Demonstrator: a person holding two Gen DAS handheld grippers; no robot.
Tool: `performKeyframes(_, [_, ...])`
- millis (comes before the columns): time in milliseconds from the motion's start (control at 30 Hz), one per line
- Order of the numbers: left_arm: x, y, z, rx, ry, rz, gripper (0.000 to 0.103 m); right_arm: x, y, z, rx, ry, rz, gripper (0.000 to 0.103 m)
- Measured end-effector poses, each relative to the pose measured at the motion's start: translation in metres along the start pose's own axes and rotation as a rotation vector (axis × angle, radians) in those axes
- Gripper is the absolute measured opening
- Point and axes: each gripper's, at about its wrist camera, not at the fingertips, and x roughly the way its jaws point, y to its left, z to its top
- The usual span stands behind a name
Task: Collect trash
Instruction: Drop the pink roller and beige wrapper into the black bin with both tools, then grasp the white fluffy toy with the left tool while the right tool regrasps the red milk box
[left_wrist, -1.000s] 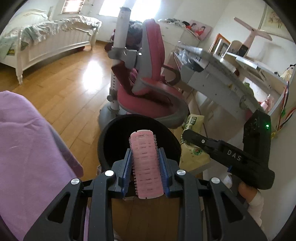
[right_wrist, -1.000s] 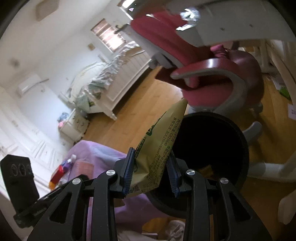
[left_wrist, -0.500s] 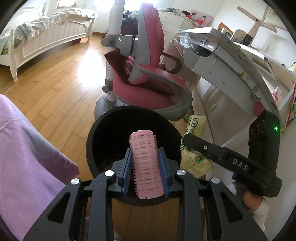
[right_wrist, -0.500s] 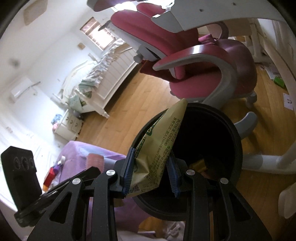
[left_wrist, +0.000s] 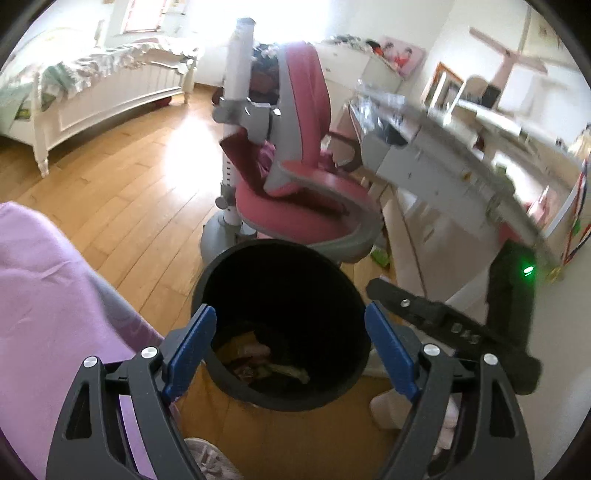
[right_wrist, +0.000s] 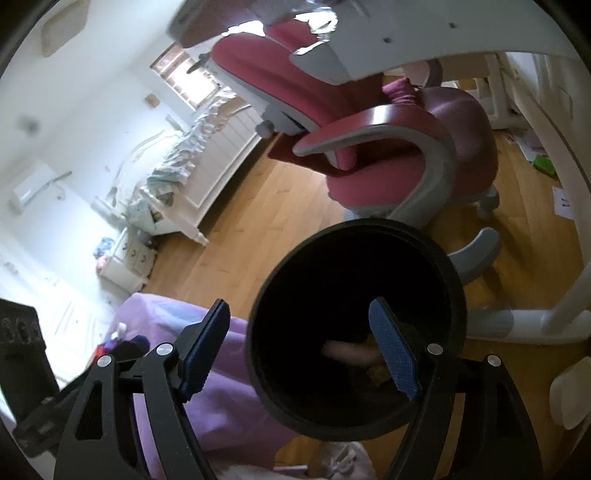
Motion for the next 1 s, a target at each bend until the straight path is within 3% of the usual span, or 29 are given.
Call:
performKeyframes(167, [-0.061, 0.024, -0.008, -0.068, -0.092, 0.021, 0.087, 0.0, 0.034, -0.006, -0.065, 0.023, 0.04, 0.077])
performKeyframes(267, [-0.106, 0.051, -0.019, -0.125, -0.157, 0.075, 0.089, 0.002, 0.061, -0.012, -0.116, 0.051, 0.072, 0.077])
performKeyframes(433, [-0.185, 0.113, -0.051, -0.251, -0.279, 0.221, 0.089, 0.012, 0.129, -0.031, -0.261, 0.125, 0.148, 0.083])
performKeyframes(600, [-0.251, 0.189, -0.097, -0.406, -0.348, 0.395, 0.091, 0.027, 0.23, -0.06, -0.485, 0.221, 0.271, 0.089])
performKeyframes(700, [-0.271, 0.234, -0.118, -0.503, -0.33, 0.458, 0.091, 0.04, 0.301, -0.079, -0.647, 0.27, 0.335, 0.098])
performKeyframes(767, [-0.272, 0.249, -0.124, -0.535, -0.315, 0.456, 0.091, 0.05, 0.343, -0.09, -0.741, 0.279, 0.385, 0.098])
performKeyframes(867, [-0.266, 0.266, -0.127, -0.552, -0.297, 0.436, 0.091, 0.081, 0.405, -0.111, -0.871, 0.309, 0.396, 0.098])
performKeyframes(1000, [-0.247, 0.28, -0.128, -0.551, -0.255, 0.406, 0.091, 0.141, 0.46, -0.137, -0.933, 0.409, 0.342, 0.098])
